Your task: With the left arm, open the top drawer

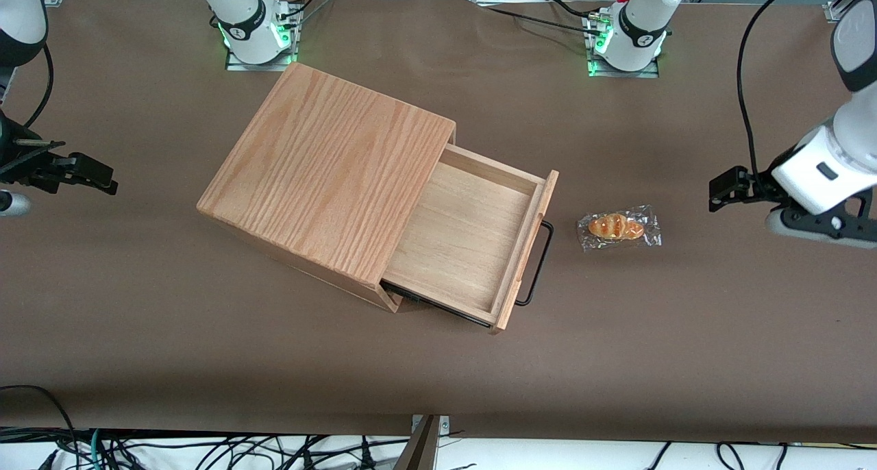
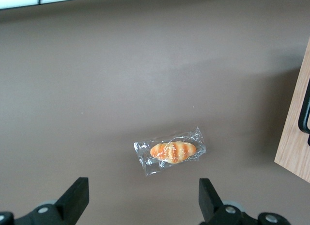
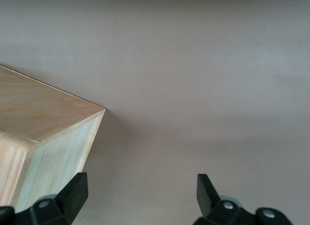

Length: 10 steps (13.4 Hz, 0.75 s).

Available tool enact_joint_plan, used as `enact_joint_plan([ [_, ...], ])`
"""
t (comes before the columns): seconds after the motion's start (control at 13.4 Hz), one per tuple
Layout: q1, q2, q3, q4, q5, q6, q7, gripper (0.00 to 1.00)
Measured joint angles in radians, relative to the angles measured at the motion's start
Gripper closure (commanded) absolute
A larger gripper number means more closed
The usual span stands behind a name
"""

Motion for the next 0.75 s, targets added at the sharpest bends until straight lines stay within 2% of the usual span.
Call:
enact_joint_plan([
  [0.22,0.014,-0.103,0.000,-0.135,0.000,0.019,-0.017,0.00],
  [0.75,0.033,-0.112,-0.001,-0.158,-0.001,-0.003,-0.018,0.00],
])
